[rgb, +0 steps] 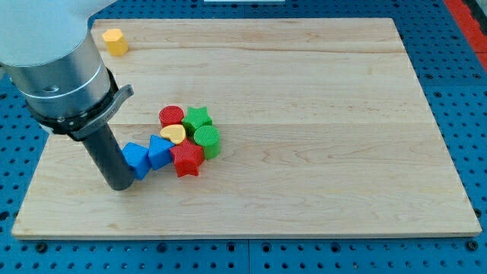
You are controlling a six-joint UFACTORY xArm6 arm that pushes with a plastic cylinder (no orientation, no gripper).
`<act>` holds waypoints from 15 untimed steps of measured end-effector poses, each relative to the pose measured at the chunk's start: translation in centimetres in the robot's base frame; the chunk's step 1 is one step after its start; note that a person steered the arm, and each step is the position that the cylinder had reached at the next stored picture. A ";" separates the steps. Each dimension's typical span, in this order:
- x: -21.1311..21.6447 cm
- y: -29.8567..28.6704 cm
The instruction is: Move the yellow hexagon closer to the red circle
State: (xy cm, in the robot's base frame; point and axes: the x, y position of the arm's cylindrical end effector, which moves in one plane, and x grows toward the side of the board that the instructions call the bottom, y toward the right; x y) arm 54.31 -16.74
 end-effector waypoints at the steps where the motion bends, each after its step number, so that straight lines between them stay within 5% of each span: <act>1: -0.5 0.3; 3: -0.5 1.9; 5: 0.5 -5.0; 8: -11.9 -13.7; 9: -12.9 -13.8; 13: -28.8 -11.3; 15: -30.5 -4.4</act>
State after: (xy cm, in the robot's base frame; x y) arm 23.82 -21.13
